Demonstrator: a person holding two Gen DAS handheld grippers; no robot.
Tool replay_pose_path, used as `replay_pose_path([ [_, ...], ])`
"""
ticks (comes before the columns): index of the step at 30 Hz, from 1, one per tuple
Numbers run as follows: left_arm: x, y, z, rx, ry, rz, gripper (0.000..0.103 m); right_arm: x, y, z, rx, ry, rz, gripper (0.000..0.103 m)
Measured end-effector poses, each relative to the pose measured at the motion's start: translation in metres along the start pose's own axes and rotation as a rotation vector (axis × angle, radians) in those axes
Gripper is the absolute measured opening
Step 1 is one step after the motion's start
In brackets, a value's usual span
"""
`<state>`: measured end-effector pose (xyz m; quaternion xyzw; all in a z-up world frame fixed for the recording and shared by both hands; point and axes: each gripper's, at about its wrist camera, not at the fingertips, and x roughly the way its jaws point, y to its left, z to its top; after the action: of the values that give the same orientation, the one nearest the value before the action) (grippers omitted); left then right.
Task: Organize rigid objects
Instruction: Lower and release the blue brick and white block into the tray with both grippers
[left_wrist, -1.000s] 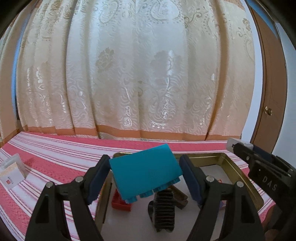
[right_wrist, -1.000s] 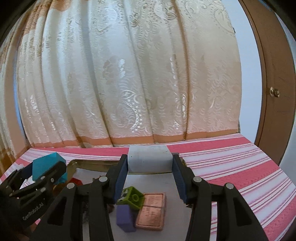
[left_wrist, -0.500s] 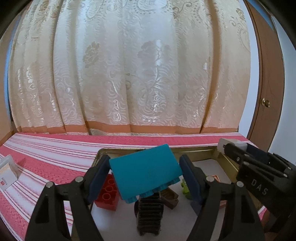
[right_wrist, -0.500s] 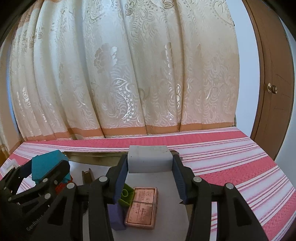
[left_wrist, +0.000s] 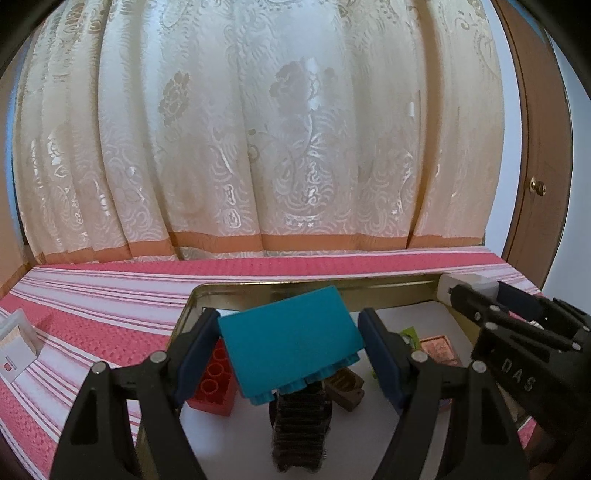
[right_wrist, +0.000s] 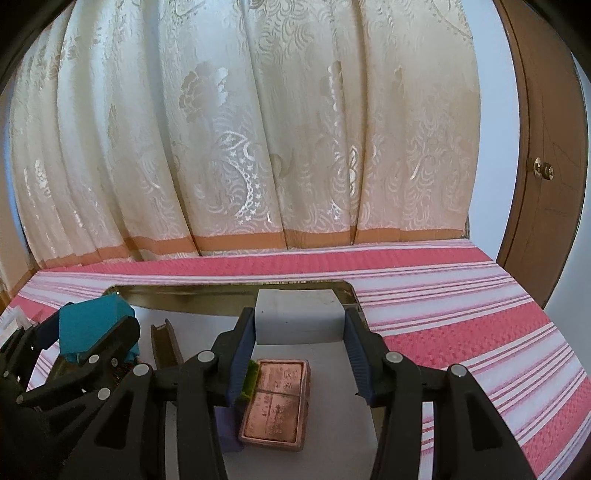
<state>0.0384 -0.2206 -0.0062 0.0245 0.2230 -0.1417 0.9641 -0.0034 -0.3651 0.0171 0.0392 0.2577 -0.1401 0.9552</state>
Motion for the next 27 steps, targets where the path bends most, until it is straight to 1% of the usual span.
replay_pose_path([
  [6, 0.002, -0.006, -0.001, 0.027, 0.013, 0.010, 0.077, 0.006, 0.001, -0.003, -0.010, 0.031, -0.016, 0.050],
  [13, 0.005, -0.006, -0.001, 0.032, 0.041, 0.018, 0.077, 0.013, 0.003, -0.007, -0.009, 0.065, -0.005, 0.050],
  [17, 0.007, -0.008, -0.002, 0.045, 0.054, 0.041, 0.078, 0.018, 0.004, -0.010, -0.007, 0.091, 0.002, 0.051],
  [20, 0.006, -0.008, -0.003, 0.041, 0.063, 0.020, 0.081, 0.018, 0.000, -0.012, 0.029, 0.092, 0.006, 0.052],
  [21, 0.006, -0.006, -0.003, 0.029, 0.070, 0.009, 0.083, 0.018, -0.001, -0.011, 0.041, 0.087, 0.001, 0.058],
  [22, 0.006, -0.003, -0.003, 0.012, 0.077, 0.001, 0.089, 0.016, -0.004, -0.011, 0.059, 0.078, -0.005, 0.065],
  [23, 0.006, 0.001, -0.004, -0.011, 0.085, -0.009, 0.093, 0.016, -0.007, -0.011, 0.079, 0.071, -0.008, 0.069],
  [24, 0.006, 0.006, -0.004, -0.045, 0.088, -0.027, 0.102, 0.015, -0.012, -0.011, 0.108, 0.062, -0.004, 0.076],
  [25, 0.004, 0.009, -0.005, -0.072, 0.084, -0.049, 0.103, 0.013, -0.018, -0.012, 0.154, 0.048, 0.012, 0.083],
  [26, 0.003, 0.012, -0.005, -0.090, 0.075, -0.072, 0.103, 0.012, -0.021, -0.012, 0.177, 0.041, 0.026, 0.084],
  [27, 0.002, 0.012, -0.004, -0.093, 0.068, -0.075, 0.103, 0.011, -0.025, -0.012, 0.205, 0.029, 0.045, 0.085],
])
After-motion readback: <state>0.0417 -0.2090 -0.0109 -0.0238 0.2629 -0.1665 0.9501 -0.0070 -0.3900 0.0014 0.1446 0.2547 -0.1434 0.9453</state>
